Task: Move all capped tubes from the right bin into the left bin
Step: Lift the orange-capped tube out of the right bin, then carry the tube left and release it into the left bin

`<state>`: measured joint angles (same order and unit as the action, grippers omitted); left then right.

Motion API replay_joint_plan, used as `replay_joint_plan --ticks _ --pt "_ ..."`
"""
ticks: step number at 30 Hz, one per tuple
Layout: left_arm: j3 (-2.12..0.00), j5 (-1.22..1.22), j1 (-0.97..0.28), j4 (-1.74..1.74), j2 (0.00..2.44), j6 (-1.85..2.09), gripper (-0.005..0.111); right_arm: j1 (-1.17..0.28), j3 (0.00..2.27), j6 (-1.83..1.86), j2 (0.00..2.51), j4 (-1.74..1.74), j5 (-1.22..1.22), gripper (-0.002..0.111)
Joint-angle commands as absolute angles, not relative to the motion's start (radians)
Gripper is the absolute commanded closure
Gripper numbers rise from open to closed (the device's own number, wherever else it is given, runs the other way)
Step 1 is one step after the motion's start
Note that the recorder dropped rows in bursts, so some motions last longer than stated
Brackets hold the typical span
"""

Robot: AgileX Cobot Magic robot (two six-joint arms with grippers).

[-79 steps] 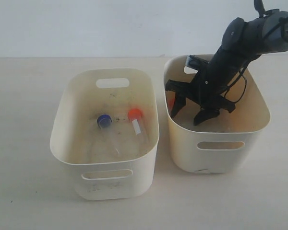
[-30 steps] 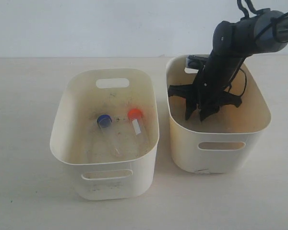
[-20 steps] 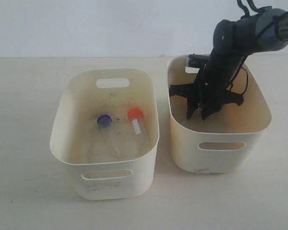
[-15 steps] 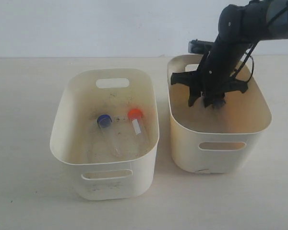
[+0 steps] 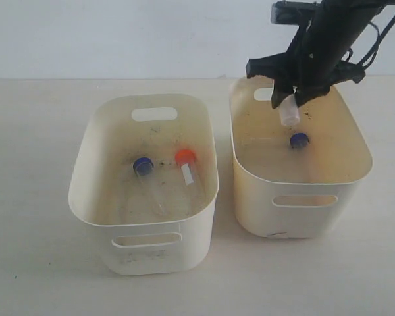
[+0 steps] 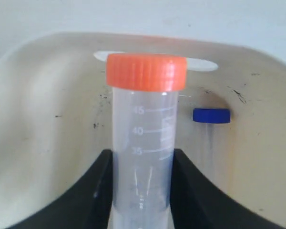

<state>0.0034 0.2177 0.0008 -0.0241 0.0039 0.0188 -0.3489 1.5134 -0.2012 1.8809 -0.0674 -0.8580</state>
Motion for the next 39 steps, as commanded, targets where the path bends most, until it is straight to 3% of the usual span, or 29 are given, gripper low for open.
replay_joint_plan --ticks 1,11,19,23,26,33,35,39 --pt "0.0 0.21 0.001 -0.026 0.0 0.017 0.103 -0.354 1.513 -0.15 1.787 -0.13 -0.861 0.108" --pt "0.0 0.21 0.001 -0.026 0.0 0.017 0.103 -0.654 1.513 -0.125 1.684 -0.14 -0.778 0.108" --pt "0.0 0.21 0.001 -0.026 0.0 0.017 0.103 -0.71 1.513 -0.116 1.75 -0.189 -0.751 0.107" --pt "0.0 0.21 0.001 -0.026 0.0 0.017 0.103 -0.71 1.513 -0.074 1.779 -0.278 -0.748 0.094" --pt "0.0 0.21 0.001 -0.026 0.0 0.017 0.103 -0.71 1.513 -0.027 1.788 -0.344 -0.748 0.078" --pt "0.0 0.21 0.001 -0.026 0.0 0.017 0.103 -0.71 1.513 -0.011 1.827 -0.345 -0.79 0.031" --pt "0.0 0.21 0.001 -0.026 0.0 0.017 0.103 -0.71 1.513 0.0 1.836 -0.342 -0.79 0.025" --pt "0.0 0.21 0.001 -0.026 0.0 0.017 0.103 -0.71 1.513 0.009 1.84 -0.345 -0.786 0.025"
